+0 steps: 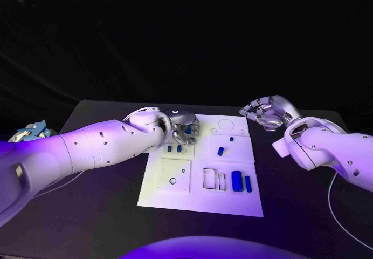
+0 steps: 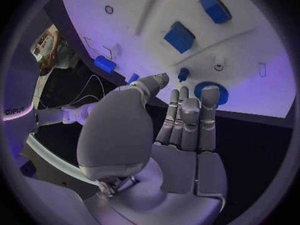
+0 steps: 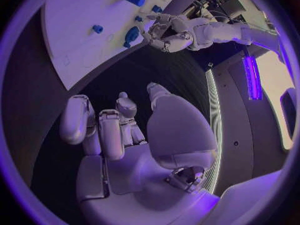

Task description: Assemble the parts on the task board

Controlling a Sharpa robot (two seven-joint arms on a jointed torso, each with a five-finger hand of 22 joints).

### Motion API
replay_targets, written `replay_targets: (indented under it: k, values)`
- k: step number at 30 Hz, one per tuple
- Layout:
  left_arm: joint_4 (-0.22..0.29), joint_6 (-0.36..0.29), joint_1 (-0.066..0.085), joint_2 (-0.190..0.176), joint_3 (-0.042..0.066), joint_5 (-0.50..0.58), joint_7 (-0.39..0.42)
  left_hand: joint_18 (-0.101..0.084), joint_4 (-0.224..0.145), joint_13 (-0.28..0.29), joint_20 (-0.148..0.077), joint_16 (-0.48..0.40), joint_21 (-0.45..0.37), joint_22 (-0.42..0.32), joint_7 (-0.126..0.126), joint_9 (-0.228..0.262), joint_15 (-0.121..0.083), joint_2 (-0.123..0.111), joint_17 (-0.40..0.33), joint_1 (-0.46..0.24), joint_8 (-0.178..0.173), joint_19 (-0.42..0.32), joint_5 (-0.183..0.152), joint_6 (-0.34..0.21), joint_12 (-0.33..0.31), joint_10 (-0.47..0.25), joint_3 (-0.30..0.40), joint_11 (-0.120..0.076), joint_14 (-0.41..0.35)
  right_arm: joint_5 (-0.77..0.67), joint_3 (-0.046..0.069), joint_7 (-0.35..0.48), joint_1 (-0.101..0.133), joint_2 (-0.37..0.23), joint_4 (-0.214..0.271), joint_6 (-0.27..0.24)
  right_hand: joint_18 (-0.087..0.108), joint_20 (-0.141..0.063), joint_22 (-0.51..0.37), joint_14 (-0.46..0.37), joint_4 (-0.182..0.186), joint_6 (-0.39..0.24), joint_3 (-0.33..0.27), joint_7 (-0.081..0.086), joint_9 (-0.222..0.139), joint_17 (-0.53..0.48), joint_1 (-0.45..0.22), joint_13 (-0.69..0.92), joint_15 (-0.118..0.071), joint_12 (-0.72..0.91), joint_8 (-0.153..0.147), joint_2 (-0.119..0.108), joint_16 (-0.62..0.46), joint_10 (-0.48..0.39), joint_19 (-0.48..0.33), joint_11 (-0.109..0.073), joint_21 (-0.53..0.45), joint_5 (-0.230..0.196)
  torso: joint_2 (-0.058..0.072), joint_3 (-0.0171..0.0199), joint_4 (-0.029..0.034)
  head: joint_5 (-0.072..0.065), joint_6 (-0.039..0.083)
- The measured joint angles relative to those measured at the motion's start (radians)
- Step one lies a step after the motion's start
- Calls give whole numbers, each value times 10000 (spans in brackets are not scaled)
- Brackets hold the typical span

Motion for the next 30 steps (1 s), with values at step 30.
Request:
replay_targets:
  k: [30]
  values:
    - [-334,526,-24,278,6,-270,-527,-162,-98,-98,-91,413,590,817,-53,-88,-127,254,412,255,-115,554,0,375,2,585,212,-127,412,3,0,1,-2,11,6,0,0,0,5,0,0,0,0,1,-20,1,0,1,0,0,0,0,0,0,0,0,0,0,-12,4,4,-38,-55]
